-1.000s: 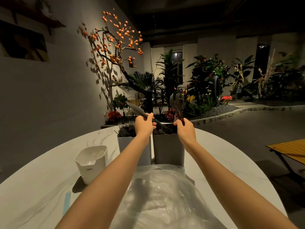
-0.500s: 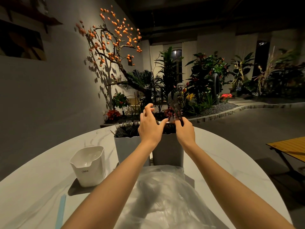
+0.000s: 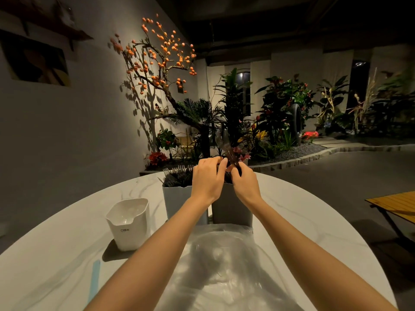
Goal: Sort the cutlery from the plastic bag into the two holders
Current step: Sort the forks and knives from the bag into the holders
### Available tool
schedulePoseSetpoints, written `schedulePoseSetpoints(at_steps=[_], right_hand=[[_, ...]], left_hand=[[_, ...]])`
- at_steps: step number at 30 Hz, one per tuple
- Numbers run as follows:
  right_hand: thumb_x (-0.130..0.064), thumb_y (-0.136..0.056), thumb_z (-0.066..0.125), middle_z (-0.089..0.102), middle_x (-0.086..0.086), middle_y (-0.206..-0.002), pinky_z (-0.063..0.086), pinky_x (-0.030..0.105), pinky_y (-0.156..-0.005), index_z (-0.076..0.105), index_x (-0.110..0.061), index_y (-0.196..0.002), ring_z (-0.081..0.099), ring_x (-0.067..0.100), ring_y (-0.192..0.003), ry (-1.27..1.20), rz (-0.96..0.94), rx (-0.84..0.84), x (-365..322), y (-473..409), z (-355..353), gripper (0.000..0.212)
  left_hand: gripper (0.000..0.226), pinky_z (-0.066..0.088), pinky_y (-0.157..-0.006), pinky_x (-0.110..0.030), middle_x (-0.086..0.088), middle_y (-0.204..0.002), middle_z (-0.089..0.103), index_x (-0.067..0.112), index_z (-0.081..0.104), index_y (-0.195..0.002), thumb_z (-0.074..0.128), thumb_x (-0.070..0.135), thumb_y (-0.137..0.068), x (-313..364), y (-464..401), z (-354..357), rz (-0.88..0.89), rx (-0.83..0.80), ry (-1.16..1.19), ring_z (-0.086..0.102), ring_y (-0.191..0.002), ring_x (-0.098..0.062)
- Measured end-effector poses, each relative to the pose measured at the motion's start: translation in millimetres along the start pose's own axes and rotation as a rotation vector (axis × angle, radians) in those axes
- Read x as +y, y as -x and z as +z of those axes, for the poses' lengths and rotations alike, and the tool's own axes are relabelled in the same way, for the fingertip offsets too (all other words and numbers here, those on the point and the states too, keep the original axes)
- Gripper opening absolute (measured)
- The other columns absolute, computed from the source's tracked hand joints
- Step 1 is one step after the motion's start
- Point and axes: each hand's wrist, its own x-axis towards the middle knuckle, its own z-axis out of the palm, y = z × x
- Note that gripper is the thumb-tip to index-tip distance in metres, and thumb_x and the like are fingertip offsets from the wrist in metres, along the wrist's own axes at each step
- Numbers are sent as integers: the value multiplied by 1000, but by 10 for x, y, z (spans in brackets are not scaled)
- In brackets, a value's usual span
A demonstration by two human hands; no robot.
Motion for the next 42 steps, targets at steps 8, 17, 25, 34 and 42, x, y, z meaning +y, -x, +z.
schedulePoseSetpoints(at_steps=[8,17,25,34,42], right_hand=[[-25,-98,40,67,4,-104,52,47,-83,57,-16,-120,62,23,-94,95,-6,-207,-193,140,222,29],[-17,-98,47,50,0,-61,33,20,-49,53,-12,-80,41,9,-52,-124,17,-485,-345,228,405,20],[-27,-100,49,47,-3,-62,31,11,-42,57,-10,-88,39,-3,-41,-125,-9,-560,-374,225,554,22],[-35,-98,50,65,-6,-74,49,32,-63,67,-19,-95,61,12,-69,66,-145,-177,-352,85,663,23],[-25,-99,41,65,-5,-91,43,30,-68,68,-23,-93,60,15,-85,79,-64,23,-349,37,657,28]], left_hand=[[35,43,-60,-23,0,-77,56,7,54,-96,59,41,-93,94,18,-262,-332,-66,368,54,-69,-14],[35,47,-73,-40,-8,-72,55,8,50,-77,51,36,-97,-233,86,-549,-444,11,400,54,-72,-24],[33,46,-62,-32,-4,-65,57,9,64,-77,53,33,-97,-436,54,-652,-570,84,518,55,-65,-21],[28,38,-59,-31,0,-58,50,13,62,-78,54,32,-97,-539,-70,-743,-643,247,676,44,-53,-14],[28,40,-51,-23,-2,-63,52,11,56,-86,48,35,-99,-516,-118,-803,-579,415,652,48,-53,-14]])
